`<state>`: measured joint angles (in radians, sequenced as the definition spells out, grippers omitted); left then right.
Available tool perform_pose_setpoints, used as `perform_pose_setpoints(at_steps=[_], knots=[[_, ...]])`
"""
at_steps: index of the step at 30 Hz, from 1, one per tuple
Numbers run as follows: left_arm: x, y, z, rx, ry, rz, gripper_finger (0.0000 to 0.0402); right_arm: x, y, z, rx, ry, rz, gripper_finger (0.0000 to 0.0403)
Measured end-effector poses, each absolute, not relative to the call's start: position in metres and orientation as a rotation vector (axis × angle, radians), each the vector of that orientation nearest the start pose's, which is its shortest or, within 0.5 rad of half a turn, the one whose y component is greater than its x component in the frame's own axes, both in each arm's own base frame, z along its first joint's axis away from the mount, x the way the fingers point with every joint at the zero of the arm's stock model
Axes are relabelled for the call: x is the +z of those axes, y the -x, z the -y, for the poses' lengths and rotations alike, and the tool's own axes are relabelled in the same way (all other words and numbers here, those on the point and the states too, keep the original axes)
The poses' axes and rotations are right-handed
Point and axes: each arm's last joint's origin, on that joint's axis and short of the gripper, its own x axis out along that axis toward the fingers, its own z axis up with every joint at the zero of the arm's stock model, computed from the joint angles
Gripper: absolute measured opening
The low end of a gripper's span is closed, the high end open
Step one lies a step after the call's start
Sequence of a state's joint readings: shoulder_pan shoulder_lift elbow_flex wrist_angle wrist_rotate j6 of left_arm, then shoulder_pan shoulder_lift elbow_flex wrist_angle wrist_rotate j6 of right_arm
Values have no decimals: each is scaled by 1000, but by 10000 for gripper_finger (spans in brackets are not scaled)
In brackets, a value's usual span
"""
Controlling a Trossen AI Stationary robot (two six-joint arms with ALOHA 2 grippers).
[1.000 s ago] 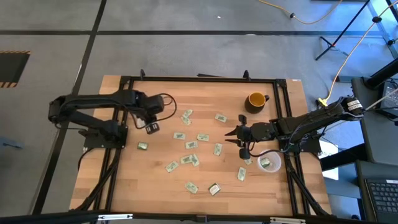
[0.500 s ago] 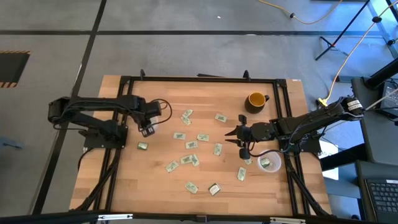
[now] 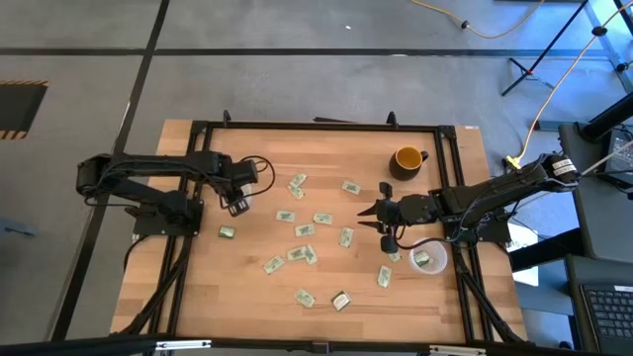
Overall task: Pick and place Stevia / Truvia into bins
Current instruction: Put the white stevia packet into the left transparent container
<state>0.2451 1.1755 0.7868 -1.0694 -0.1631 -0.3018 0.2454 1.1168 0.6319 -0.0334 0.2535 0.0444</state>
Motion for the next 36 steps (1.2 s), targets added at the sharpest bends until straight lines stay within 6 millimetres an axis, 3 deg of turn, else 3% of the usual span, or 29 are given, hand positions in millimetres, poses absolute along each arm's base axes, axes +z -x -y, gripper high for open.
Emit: perform_pose_setpoints(at_steps=[21,29,33,36], knots=[[220,-175,-48,522,317,-1389,157,232,-227,-49,-19,84,-502,101],[253,-202,-46,353,227,-1156,158,232,-227,-49,-19,84,-502,101],[257,-224,-39,202,112,-985,160,232,-227,-49,-19,84,-502,101],[253,-236,-32,125,48,-959,165,232,-227,-49,-19,85,-502,101]])
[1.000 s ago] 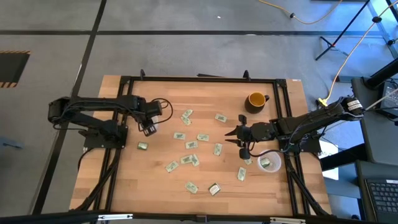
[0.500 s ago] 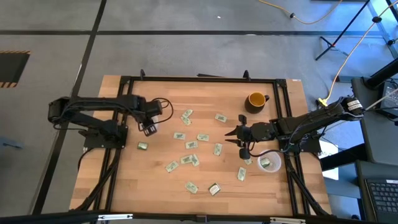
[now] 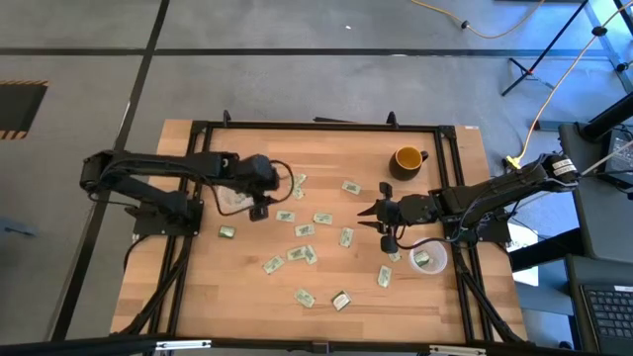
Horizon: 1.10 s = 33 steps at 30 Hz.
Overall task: Pick and place Stevia / Truvia into bins
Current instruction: Put the white stevia packet into the left transparent container
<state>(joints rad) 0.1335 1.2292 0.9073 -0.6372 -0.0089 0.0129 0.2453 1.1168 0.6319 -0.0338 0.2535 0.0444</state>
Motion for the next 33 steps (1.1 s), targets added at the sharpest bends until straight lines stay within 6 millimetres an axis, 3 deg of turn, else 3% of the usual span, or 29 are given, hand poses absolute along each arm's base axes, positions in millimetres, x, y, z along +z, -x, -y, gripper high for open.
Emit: perform_pose_setpoints(at_steps=[8,16,33], knots=[[214,-267,-24,57,-9,-1060,175,232,-227,-49,-19,85,-502,101],[174,-285,-25,32,-48,-1191,175,232,-227,-49,-19,85,-500,101],[133,-298,-25,-15,-12,-1295,176,233,-227,-49,-18,87,-496,101]])
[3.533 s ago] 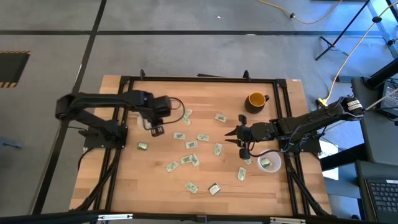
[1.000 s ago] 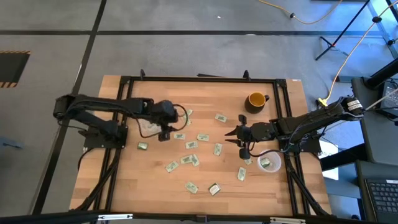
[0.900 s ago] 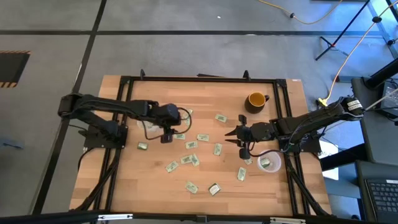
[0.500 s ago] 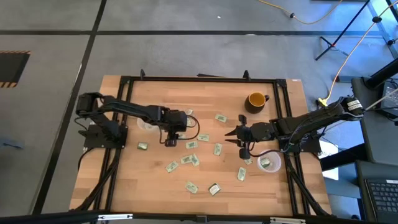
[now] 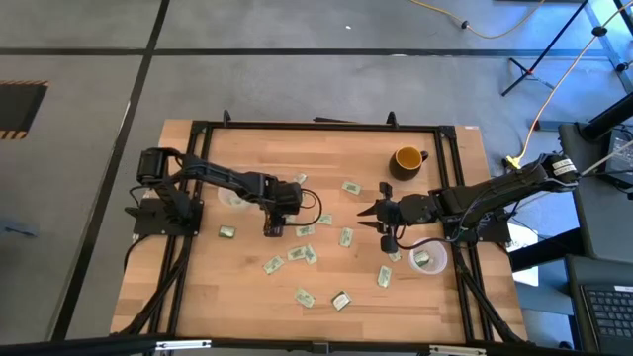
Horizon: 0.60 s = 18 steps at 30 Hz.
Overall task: Pick and place Stevia / Truvia into bins
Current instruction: Put the white stevia packet into the left transparent container
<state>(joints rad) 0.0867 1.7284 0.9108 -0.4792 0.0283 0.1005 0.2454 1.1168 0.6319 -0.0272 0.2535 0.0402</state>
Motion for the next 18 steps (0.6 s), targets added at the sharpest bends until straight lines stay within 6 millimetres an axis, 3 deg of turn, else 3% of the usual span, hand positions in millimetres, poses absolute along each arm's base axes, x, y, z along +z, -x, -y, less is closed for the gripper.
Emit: perform_pose_setpoints(at_steps=[7,18], knots=[[128,-297,-25,-12,-13,-1324,166,233,-227,-49,-18,87,-496,101],[127,-297,-25,-12,-13,-1329,114,233,-227,-49,-18,87,-496,101]])
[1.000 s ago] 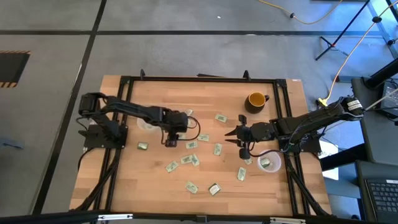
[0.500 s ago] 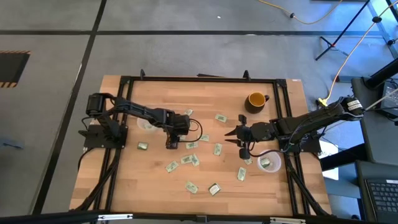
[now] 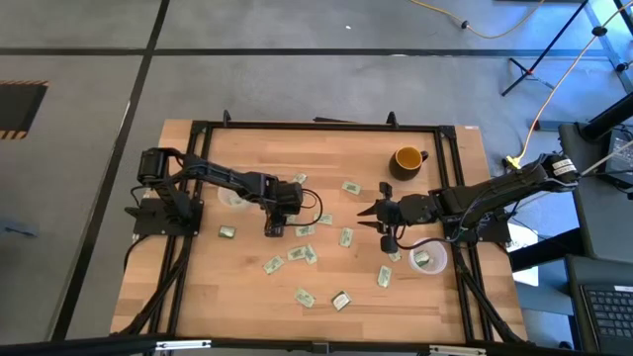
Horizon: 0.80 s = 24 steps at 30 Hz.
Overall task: Pick and place Stevia / Truvia into bins
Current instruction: Put the white stevia packet into the left transparent container
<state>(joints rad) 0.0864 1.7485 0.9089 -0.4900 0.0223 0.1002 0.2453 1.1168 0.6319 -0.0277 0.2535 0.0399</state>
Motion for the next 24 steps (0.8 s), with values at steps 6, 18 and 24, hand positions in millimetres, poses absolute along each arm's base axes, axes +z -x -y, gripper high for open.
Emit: perform_pose_setpoints(at_steps=[6,18,24], knots=[[128,-296,-25,-12,-13,-1327,95,233,-227,-49,-18,87,-496,101],[173,-282,-26,48,-48,-1402,68,233,-227,-49,-12,109,-497,101],[207,-268,-25,91,-11,-1355,57,233,-227,-49,-12,109,-497,101]])
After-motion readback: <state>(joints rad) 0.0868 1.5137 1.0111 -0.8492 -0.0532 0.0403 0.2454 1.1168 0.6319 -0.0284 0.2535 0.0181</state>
